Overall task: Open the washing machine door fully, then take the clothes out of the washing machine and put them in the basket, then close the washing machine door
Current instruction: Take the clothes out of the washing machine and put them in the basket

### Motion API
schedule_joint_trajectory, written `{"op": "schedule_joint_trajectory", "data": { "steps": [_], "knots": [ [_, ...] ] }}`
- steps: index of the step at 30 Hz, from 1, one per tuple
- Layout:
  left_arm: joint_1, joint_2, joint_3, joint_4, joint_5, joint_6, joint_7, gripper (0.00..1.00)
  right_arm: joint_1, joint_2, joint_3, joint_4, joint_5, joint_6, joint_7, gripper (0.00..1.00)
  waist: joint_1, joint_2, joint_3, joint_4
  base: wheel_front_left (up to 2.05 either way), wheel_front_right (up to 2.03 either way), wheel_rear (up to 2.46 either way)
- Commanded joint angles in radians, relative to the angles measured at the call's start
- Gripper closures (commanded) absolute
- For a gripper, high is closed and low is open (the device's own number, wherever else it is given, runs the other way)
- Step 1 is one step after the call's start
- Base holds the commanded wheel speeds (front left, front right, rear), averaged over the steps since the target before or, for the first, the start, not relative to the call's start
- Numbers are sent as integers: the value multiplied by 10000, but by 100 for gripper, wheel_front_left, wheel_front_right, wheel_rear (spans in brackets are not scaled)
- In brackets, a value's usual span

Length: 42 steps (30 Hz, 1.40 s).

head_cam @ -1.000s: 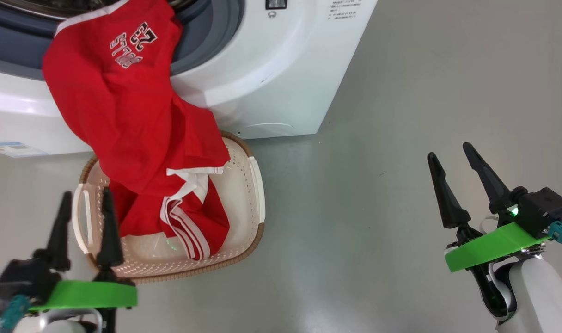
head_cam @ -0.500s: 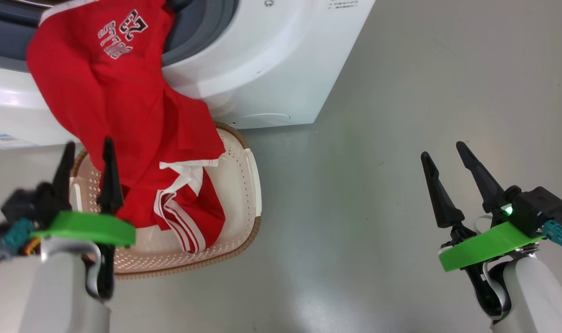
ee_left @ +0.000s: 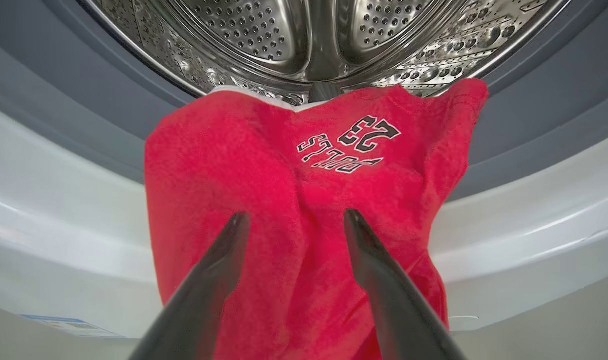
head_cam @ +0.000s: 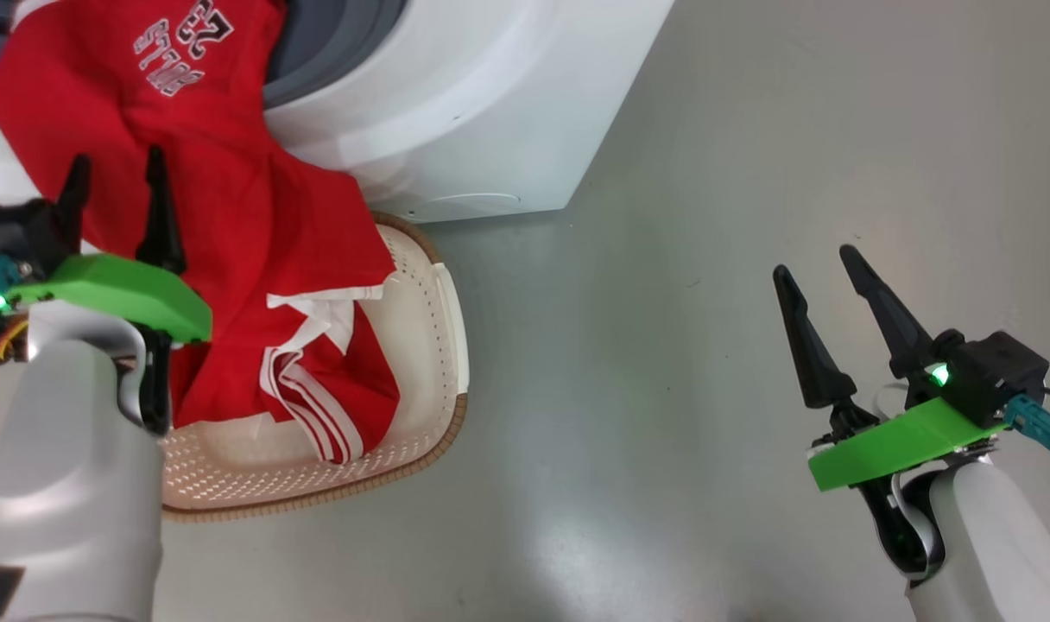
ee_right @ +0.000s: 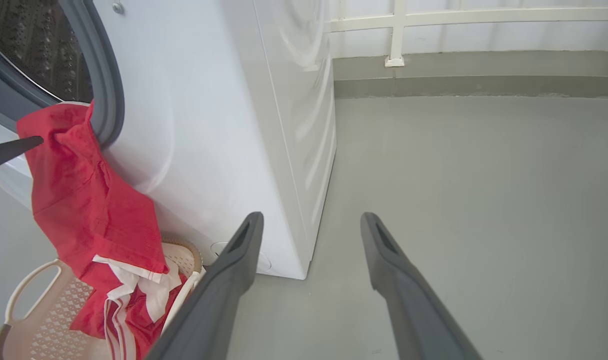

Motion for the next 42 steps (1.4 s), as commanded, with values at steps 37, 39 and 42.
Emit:
{"op": "schedule_joint_trajectory", "data": {
  "steps": [37,39,42],
  "knots": [
    [-1198,728,245,1039,225,556,-53,100,-163,10,63,-234,36,16,-119,0,0,0,134,-190,0,0,0],
    [-826,632,344,517,180,508,-53,100,-109,-11,26,-238,31,16,-119,0,0,0,45,-131,0,0,0],
    [-159,448,496,-312,141,446,-53,100,-18,-37,-34,-237,21,16,-119,0,0,0,-133,-34,0,0,0]
  ]
}}
